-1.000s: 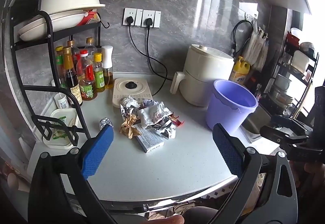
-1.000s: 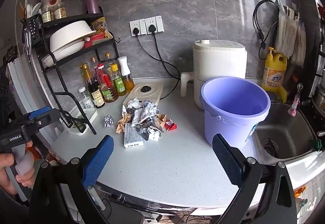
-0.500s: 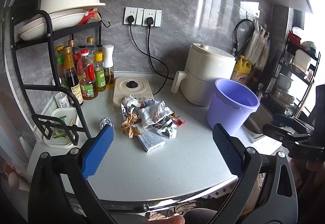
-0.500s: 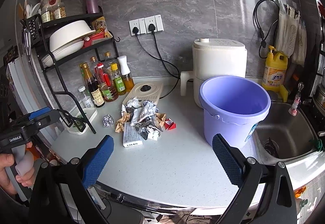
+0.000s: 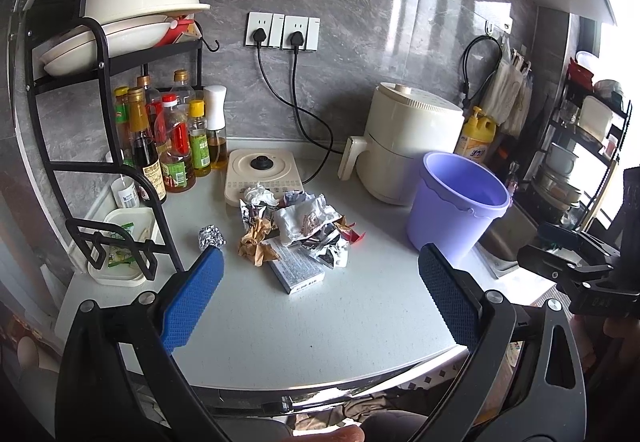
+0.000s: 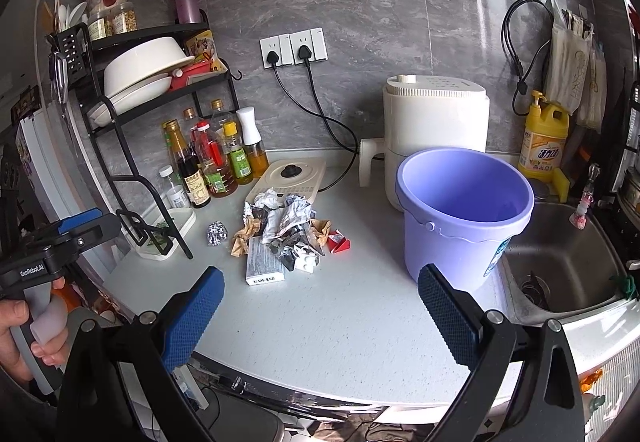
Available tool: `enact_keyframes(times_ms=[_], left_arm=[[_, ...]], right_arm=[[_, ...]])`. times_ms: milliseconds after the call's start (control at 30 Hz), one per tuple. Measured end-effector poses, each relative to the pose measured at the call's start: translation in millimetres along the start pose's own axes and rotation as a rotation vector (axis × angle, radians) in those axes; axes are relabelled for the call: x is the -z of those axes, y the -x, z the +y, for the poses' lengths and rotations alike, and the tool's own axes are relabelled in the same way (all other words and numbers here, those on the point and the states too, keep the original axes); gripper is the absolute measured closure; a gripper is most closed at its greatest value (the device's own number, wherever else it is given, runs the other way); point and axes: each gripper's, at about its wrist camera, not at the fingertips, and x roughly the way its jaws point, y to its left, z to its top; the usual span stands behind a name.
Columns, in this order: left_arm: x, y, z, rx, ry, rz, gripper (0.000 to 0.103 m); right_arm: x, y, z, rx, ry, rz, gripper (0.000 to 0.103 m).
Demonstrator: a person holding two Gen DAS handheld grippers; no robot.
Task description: Collect trash
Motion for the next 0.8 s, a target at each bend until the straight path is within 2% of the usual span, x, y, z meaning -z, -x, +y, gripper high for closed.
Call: enact_keyframes(times_ms=[800], left_arm=[[-0.2,7.2,-4.5,0.006,0.002,-0.001,0.006]], right_arm=[[-0.9,1.3,-2.4,0.026,0.016,-0.007,0.008]])
